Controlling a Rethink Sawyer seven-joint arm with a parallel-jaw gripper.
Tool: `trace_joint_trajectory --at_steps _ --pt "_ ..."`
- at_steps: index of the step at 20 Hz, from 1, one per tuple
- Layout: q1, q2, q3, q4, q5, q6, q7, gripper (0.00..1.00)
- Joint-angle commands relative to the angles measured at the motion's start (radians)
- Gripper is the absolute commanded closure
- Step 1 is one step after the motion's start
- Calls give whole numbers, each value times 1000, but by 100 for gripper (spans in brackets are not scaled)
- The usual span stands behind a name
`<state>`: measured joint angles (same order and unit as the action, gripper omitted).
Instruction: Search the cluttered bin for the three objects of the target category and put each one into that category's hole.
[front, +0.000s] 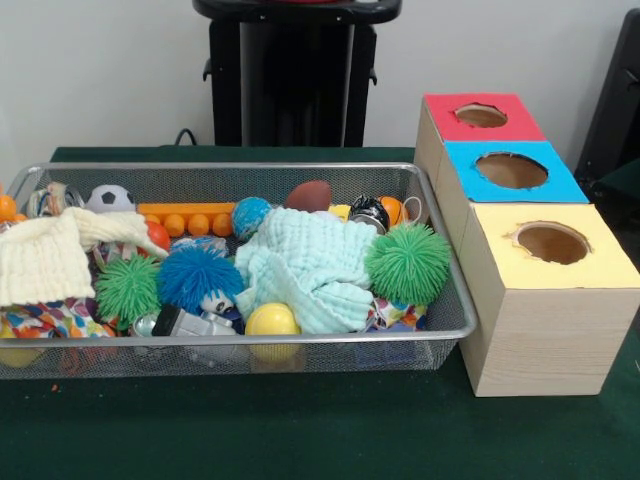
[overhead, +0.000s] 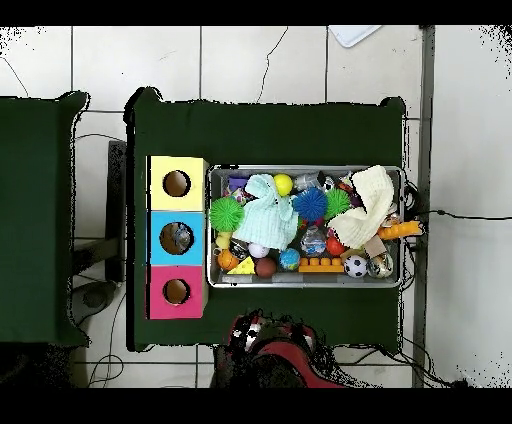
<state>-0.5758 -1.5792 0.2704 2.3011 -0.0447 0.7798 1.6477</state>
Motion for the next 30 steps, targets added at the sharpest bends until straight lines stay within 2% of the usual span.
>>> trace_joint_trajectory --at_steps 1,4,5,6,7,15,24,30 --pt "12 14 -26 -2 17 85 -28 0" --pt "13 14 -28 -3 18 84 -30 0" --pt "-50 41 -23 -78 14 128 -77 0" --pt "-55 44 -22 -84 11 132 -79 0" --pt "-26 -4 -54 1 28 92 -97 0" --pt "-3 -7 -70 31 37 64 -96 0" --pt "20 2 -73 19 37 65 -78 0" --pt "47 50 -36 -25 34 47 -20 0"
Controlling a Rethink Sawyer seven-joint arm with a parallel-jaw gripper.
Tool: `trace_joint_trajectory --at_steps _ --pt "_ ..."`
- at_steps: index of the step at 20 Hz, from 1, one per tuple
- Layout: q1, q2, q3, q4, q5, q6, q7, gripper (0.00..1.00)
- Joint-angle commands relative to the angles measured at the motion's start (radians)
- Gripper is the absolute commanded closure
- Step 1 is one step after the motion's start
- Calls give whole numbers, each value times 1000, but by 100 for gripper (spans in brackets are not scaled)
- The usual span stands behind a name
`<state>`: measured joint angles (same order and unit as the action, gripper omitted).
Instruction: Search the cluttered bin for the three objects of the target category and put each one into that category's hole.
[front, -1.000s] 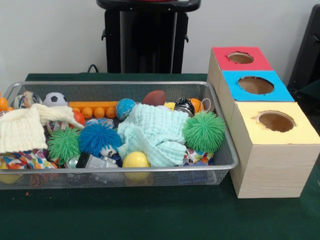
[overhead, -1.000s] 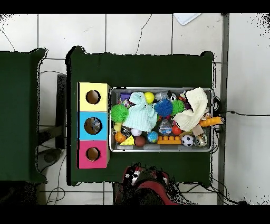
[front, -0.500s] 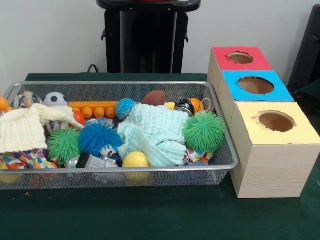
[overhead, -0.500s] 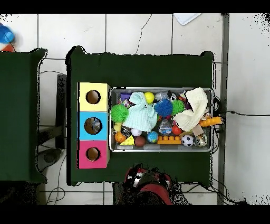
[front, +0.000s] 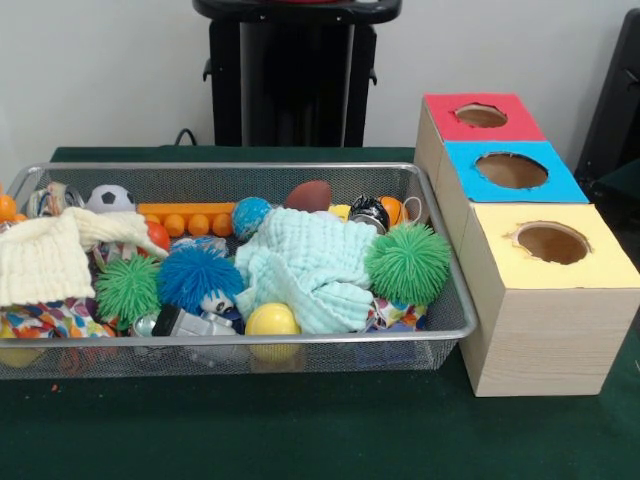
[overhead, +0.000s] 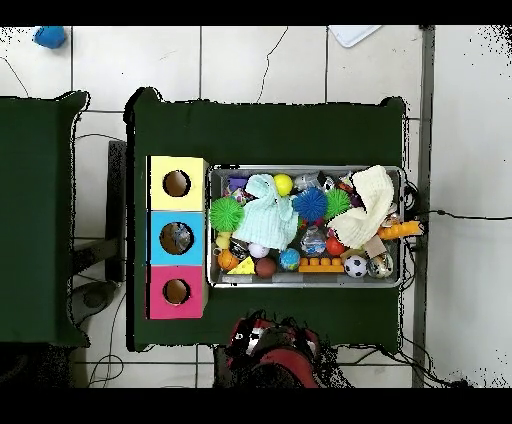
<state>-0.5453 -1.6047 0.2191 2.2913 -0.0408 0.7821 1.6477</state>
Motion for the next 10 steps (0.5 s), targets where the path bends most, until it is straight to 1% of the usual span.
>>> trace_joint_trajectory --at_steps 1,4,6,10 --pt "23 91 26 -35 24 47 -1 0" --pt "46 141 55 -96 10 54 63 0" --pt "-57 228 35 -162 -27 27 -2 0" --pt "-44 273 51 -225 -55 40 22 0"
